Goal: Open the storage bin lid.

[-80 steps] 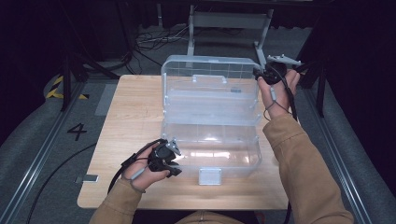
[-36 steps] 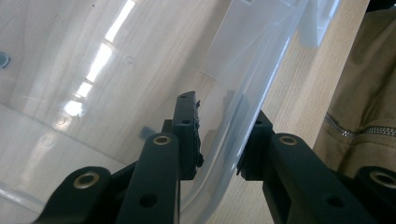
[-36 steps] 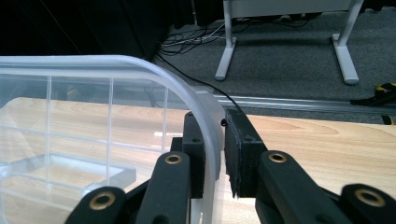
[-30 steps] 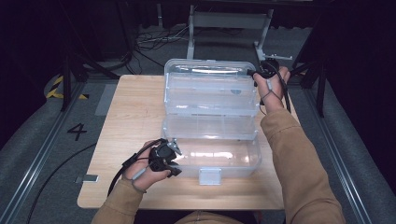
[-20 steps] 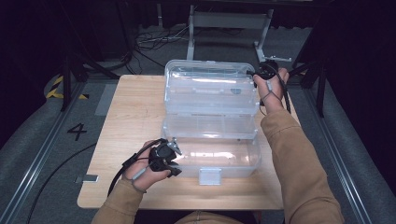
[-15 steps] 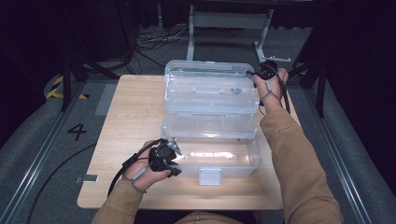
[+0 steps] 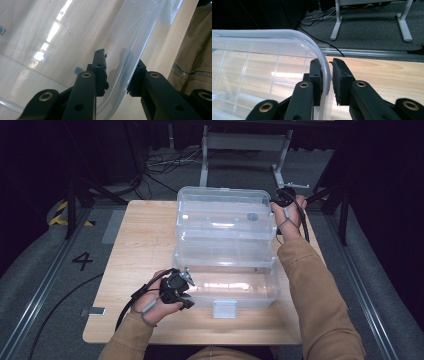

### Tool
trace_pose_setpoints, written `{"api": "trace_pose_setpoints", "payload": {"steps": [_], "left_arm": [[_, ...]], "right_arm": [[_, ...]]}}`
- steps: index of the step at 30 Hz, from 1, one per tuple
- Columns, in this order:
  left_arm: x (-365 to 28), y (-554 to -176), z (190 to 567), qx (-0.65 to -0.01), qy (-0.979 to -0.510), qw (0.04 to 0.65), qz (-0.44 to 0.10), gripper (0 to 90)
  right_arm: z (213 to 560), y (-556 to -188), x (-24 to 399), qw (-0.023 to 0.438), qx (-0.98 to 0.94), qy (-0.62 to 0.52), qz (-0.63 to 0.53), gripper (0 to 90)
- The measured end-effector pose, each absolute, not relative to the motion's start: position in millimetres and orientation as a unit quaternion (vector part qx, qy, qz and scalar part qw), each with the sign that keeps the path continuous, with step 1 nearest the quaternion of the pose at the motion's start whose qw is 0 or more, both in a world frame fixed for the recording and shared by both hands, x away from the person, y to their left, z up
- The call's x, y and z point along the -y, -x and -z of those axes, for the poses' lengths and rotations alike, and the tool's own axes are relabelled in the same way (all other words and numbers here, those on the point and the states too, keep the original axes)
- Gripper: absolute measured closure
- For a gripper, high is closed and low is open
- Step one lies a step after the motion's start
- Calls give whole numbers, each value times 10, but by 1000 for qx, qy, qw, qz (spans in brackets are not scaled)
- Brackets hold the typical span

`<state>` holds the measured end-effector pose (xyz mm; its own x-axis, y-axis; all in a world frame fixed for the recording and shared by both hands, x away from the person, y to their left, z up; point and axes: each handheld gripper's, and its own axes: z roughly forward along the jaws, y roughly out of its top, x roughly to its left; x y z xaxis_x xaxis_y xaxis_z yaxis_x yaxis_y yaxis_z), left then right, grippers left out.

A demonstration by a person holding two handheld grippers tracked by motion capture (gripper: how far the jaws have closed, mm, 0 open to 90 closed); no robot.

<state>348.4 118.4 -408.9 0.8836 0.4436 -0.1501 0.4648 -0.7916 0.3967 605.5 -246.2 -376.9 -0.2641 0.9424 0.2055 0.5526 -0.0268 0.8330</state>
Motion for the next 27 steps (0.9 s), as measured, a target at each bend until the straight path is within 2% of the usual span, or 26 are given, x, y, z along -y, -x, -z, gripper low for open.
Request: {"api": "trace_pose_setpoints", "payload": {"steps": [13, 18, 22, 24, 27], "left_arm": [[-1178, -3485, 4088, -243, -946, 213, 25, 730], [-1176, -3489, 4087, -242, -947, 212, 25, 729], [-1176, -3488, 4087, -243, -946, 211, 25, 729], [-1176, -3488, 4087, -243, -946, 211, 25, 729], [-1176, -3491, 4086, -242, -947, 211, 26, 729]], "right_arm": [[3950, -6102, 2489, 205, -666, -567, -440, 794], [4010, -6107, 2525, 184, -667, -574, -438, 814], [4003, -6100, 2514, 191, -673, -567, -435, 807], [4004, -6102, 2513, 193, -679, -560, -433, 785], [3987, -6095, 2524, 201, -676, -555, -441, 668]]}}
